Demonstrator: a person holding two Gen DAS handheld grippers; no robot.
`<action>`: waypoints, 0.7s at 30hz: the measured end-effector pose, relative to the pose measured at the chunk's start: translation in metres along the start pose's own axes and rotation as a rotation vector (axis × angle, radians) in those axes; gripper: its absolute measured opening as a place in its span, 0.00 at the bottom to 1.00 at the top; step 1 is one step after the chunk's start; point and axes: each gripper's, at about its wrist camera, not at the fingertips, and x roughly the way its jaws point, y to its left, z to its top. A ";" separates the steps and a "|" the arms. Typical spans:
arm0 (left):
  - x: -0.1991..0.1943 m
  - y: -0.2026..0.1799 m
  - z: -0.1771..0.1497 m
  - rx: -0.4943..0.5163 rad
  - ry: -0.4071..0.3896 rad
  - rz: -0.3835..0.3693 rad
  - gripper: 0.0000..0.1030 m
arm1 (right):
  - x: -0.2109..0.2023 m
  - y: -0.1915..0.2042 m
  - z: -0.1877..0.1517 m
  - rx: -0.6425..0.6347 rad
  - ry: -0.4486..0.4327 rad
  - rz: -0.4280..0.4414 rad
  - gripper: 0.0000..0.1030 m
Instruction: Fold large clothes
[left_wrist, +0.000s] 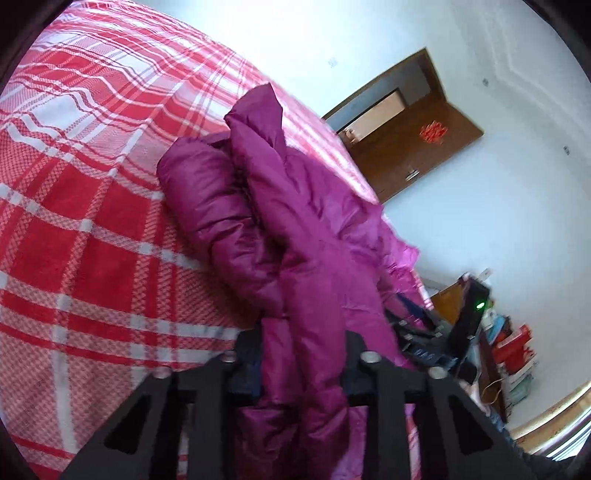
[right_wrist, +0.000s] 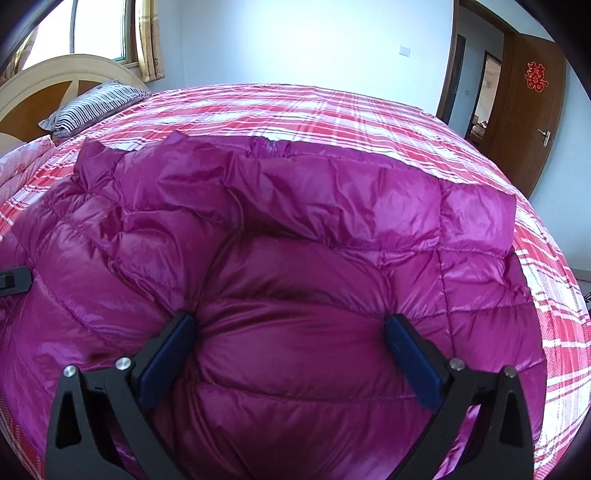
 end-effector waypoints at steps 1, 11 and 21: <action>-0.002 -0.004 0.000 -0.001 -0.009 -0.006 0.19 | 0.000 0.000 0.000 0.002 0.000 0.003 1.00; -0.024 -0.139 0.011 0.206 -0.072 -0.085 0.15 | -0.001 -0.006 0.000 0.011 0.007 0.060 1.00; 0.036 -0.235 0.013 0.266 -0.073 0.037 0.15 | -0.042 -0.058 -0.017 0.165 -0.061 0.247 1.00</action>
